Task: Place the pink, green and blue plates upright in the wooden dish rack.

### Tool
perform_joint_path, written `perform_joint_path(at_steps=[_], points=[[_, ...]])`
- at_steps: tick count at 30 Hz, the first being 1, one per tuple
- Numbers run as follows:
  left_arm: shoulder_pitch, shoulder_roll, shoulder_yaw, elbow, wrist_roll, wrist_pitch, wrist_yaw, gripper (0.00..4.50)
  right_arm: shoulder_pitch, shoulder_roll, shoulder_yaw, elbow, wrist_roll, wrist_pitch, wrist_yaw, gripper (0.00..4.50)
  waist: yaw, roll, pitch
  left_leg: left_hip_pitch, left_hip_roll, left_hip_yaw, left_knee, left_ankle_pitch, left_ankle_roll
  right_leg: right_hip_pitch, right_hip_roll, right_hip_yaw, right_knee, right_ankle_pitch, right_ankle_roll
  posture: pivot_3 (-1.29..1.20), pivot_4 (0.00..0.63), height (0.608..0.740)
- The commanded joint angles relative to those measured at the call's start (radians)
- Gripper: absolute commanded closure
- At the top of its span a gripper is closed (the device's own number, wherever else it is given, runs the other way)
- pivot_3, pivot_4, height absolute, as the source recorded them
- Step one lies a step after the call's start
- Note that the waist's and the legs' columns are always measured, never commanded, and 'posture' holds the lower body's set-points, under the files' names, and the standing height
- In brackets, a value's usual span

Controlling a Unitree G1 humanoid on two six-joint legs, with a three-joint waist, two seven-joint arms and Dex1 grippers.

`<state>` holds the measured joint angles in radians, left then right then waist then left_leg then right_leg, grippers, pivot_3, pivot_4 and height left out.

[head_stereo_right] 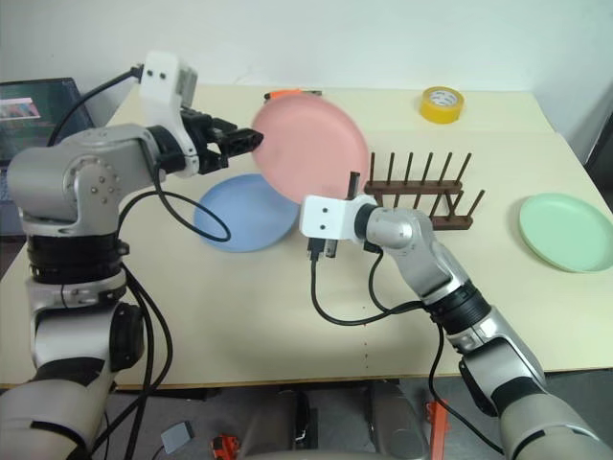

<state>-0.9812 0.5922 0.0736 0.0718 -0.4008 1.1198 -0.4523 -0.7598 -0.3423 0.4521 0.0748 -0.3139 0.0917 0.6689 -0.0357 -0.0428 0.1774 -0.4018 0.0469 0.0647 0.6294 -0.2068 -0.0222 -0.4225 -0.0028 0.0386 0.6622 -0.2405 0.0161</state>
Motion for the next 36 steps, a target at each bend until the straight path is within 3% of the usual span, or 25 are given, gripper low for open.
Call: perform_joint_path(at_steps=[1,2,6,10,15,29,36], points=[[-0.003,0.023,0.011,-0.009,0.015,-0.038,-0.013,0.21,-0.02,0.0,-0.03,-0.027,0.0,-0.03,-0.009,4.5,0.0,0.0,0.0,0.0,0.0,0.0,0.0,0.0,0.0,0.0,0.0,0.0,0.0,0.0,0.0,0.0,0.15,0.74],[-0.001,0.036,0.02,-0.015,0.014,-0.067,-0.031,0.03,-0.02,0.002,-0.034,-0.028,0.004,-0.031,-0.01,4.5,0.0,0.0,0.0,0.0,0.0,0.0,0.0,0.0,0.0,0.0,0.0,0.0,0.0,0.0,0.0,0.0,0.15,0.74],[0.039,0.125,0.105,-0.103,-0.054,-0.262,-0.221,0.03,-0.024,0.02,-0.089,-0.051,0.083,-0.009,0.005,4.5,-0.005,0.0,0.0,0.0,0.0,0.001,0.0,0.0,0.0,-0.001,0.0,0.001,-0.001,0.0,0.0,0.0,0.15,0.74],[0.121,0.215,0.21,-0.219,-0.188,-0.337,-0.422,0.03,-0.037,0.015,-0.181,-0.088,0.196,0.059,0.047,4.5,-0.006,0.0,0.0,0.0,0.002,0.001,-0.001,-0.001,-0.002,-0.001,-0.001,0.0,-0.001,0.0,-0.001,0.0,0.15,0.74],[0.198,0.306,0.244,-0.229,-0.218,-0.39,-0.527,0.03,-0.104,-0.016,-0.4,-0.11,0.426,0.235,0.079,4.5,-0.003,0.0,0.0,0.0,0.002,0.001,0.0,-0.001,-0.001,0.0,-0.002,0.0,0.0,-0.001,-0.001,0.0,0.15,0.74],[0.277,0.229,0.033,-0.222,-0.134,-0.462,-0.521,0.03,-0.334,-0.298,-0.854,0.232,0.873,0.634,0.147,4.5,0.003,0.0,0.0,-0.001,0.001,0.002,-0.002,-0.001,0.0,0.0,-0.003,0.001,-0.004,-0.001,-0.001,0.0,0.15,0.74],[0.263,0.207,0.004,-0.214,-0.128,-0.464,-0.53,0.03,-0.332,-0.425,-0.937,0.348,1.041,0.82,0.274,4.5,0.0,0.001,0.0,0.0,0.001,0.002,-0.004,-0.002,0.001,0.0,0.0,0.001,-0.004,-0.002,-0.002,0.0,0.15,0.74]])
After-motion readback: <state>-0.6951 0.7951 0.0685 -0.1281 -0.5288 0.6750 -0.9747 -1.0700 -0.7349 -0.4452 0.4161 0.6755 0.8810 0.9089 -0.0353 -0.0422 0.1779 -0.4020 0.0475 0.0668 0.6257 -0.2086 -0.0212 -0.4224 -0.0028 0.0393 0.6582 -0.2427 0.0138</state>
